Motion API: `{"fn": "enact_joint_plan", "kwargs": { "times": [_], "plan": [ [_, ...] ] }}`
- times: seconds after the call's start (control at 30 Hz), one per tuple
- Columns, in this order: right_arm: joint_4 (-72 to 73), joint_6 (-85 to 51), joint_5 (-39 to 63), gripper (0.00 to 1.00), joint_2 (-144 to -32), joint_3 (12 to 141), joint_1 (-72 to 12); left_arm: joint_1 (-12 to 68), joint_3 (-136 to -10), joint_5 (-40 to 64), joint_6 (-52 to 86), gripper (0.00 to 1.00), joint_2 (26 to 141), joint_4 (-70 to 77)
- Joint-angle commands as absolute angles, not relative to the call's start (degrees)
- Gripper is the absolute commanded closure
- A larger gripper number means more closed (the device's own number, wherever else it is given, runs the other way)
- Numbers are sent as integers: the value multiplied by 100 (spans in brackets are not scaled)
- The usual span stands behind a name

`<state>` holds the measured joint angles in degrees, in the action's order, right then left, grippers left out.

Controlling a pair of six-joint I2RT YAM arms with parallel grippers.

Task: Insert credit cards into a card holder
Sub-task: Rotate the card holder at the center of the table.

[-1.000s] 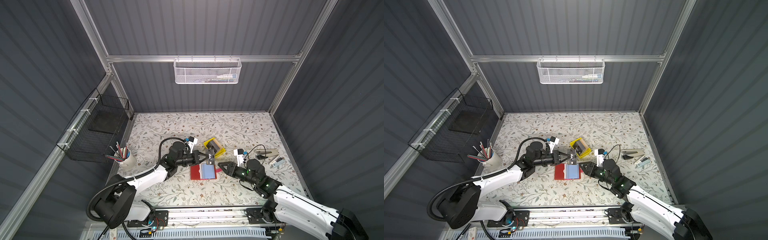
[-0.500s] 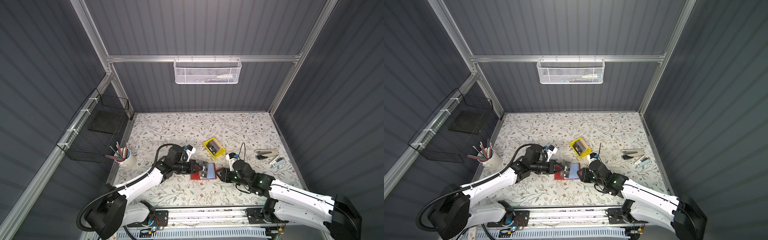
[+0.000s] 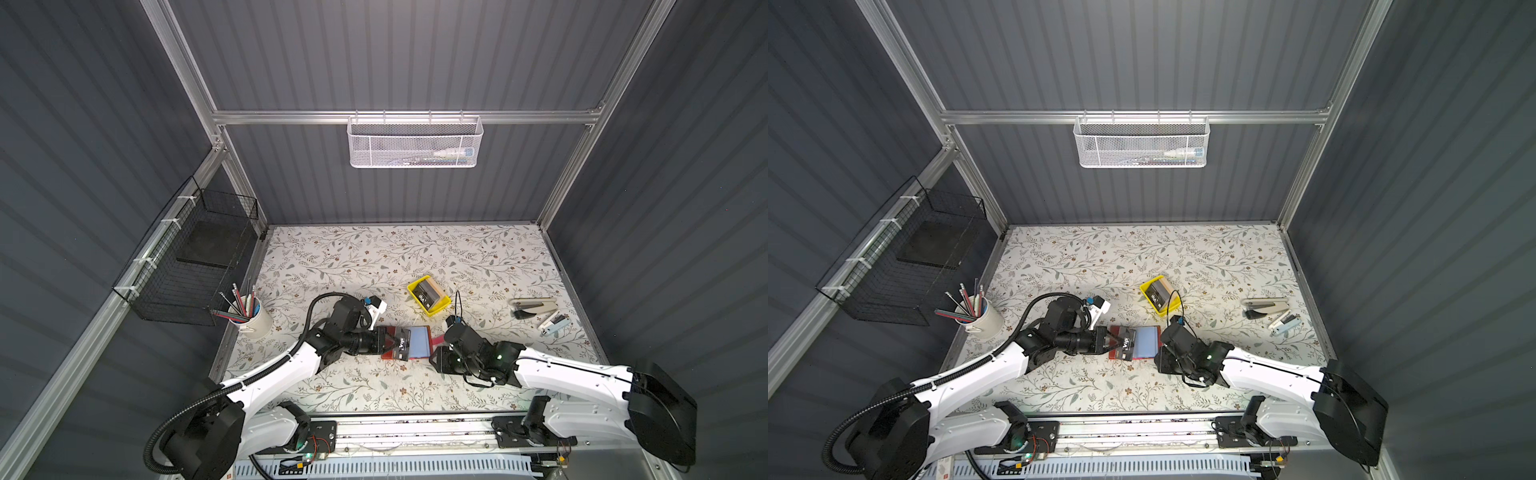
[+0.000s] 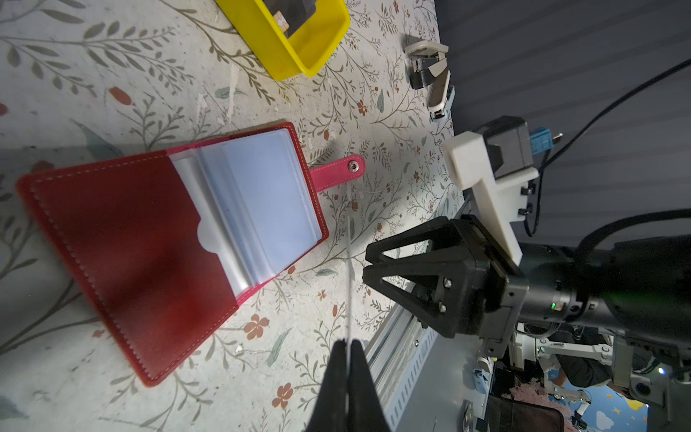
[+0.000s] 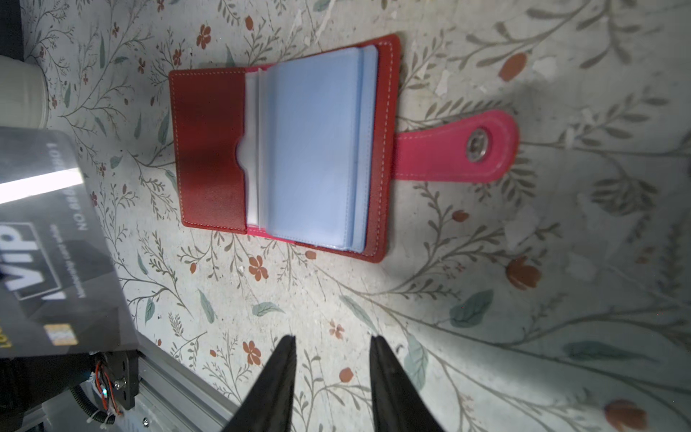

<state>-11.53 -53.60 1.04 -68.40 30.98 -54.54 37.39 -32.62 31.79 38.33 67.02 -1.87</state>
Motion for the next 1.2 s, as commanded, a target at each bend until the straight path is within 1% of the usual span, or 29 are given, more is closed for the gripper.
{"fn": "enact_joint_plan", "kwargs": {
  "times": [0.0,0.13,0.3,0.57,0.93,1.17],
  "plan": [
    [-1146,-5445,202,64,-6950,3273,-5492,3708,-3129,3009,3813,99,6648,78],
    [-1178,-5513,316,65,-7187,3352,-5502,3709,-3084,3011,3841,99,6758,263],
    [-1035,-5600,403,66,-7490,3408,-5510,3705,-3098,2890,3776,99,6677,157],
    [-1118,-5643,318,70,-7934,3662,-5473,3709,-3027,2910,3832,99,6671,323],
    [-1033,-5379,413,72,-8060,3686,-4999,3709,-3029,2875,3887,99,6732,425],
    [-1009,-5142,453,71,-7767,3664,-4975,3709,-3030,2871,3920,99,6768,484]
  ]
}}
